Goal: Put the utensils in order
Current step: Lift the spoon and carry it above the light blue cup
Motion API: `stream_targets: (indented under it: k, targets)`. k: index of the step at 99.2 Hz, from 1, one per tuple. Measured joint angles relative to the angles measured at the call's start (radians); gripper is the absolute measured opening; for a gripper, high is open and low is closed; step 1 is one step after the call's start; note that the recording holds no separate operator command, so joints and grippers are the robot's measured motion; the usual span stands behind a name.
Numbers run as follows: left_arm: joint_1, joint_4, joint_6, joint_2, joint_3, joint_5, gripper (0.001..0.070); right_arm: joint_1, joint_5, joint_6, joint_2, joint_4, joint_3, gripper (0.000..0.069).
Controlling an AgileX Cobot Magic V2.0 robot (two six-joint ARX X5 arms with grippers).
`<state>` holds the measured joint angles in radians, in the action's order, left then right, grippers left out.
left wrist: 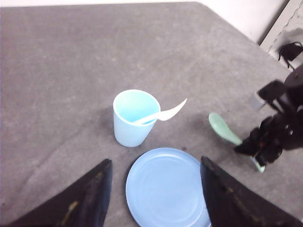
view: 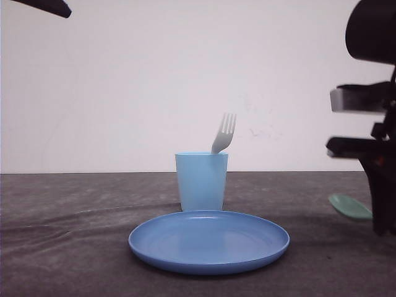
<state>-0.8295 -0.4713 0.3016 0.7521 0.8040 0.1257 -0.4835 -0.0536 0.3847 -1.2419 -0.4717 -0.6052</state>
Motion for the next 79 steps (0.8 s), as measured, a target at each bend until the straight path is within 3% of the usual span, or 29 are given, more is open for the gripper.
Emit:
stream_targets:
  k: [20, 32, 45, 79]
  targets:
    - [0.000, -0.005, 0.002, 0.000, 0.000, 0.000, 0.0355, -0.010, -0.003, -0.043, 0.058, -0.016, -0.121, 0.0079]
    - [0.000, -0.006, 0.003, 0.000, 0.000, 0.000, 0.0355, -0.033, -0.002, -0.083, 0.073, 0.048, -0.236, 0.0079]
    - [0.000, -0.007, 0.003, 0.000, 0.000, 0.000, 0.0355, -0.073, 0.002, -0.122, 0.073, 0.224, -0.321, 0.0078]
    - [0.000, -0.009, 0.003, 0.000, 0.000, 0.000, 0.0355, -0.175, 0.009, -0.162, -0.066, 0.669, -0.327, 0.0078]
